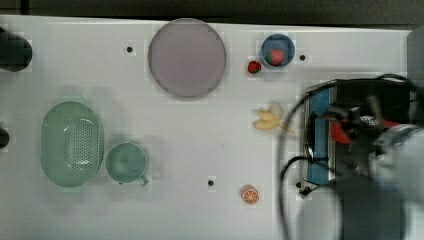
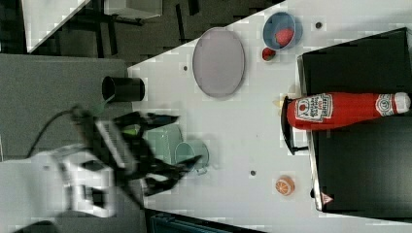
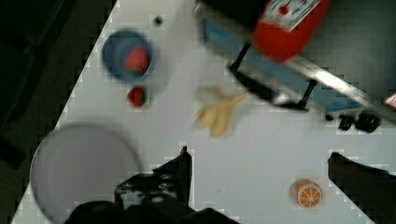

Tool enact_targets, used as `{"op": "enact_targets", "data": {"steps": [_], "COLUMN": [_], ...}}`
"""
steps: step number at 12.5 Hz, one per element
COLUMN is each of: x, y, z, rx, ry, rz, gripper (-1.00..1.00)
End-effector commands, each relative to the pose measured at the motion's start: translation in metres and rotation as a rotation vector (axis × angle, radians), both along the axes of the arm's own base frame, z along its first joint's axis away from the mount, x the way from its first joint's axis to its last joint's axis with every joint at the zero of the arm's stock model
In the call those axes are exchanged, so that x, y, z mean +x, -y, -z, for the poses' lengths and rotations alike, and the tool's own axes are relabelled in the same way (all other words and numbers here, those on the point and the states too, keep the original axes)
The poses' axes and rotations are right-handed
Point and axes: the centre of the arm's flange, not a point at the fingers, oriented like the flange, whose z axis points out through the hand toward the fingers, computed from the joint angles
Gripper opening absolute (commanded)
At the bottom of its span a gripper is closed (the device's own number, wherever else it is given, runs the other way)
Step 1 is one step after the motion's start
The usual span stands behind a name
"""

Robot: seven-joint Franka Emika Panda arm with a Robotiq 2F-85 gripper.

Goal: Pick Ketchup from oven and place it on table.

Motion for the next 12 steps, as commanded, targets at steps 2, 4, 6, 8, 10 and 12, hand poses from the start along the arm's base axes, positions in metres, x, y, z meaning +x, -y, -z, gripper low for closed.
{"op": "enact_targets", "data": {"steps": [2,4,6,8,10,12], "x": [-0.006,-0.001,0.006,0.011,0.018,0.018], "y": [0.073,0.102,0.122,0.140,0.153,0.162], "z": [0.044,0.069,0.096,0.122,0.145,0.171], "rx": [-0.017,-0.050,-0.080,-0.086,-0.027,0.004], "ry": [-0.008,-0.012,-0.028,-0.041,-0.006,-0.031], "rz": [0.167,0.217,0.251,0.291,0.366,0.408], "gripper": [1.00,1.00,1.00,1.00,1.00,1.00]}}
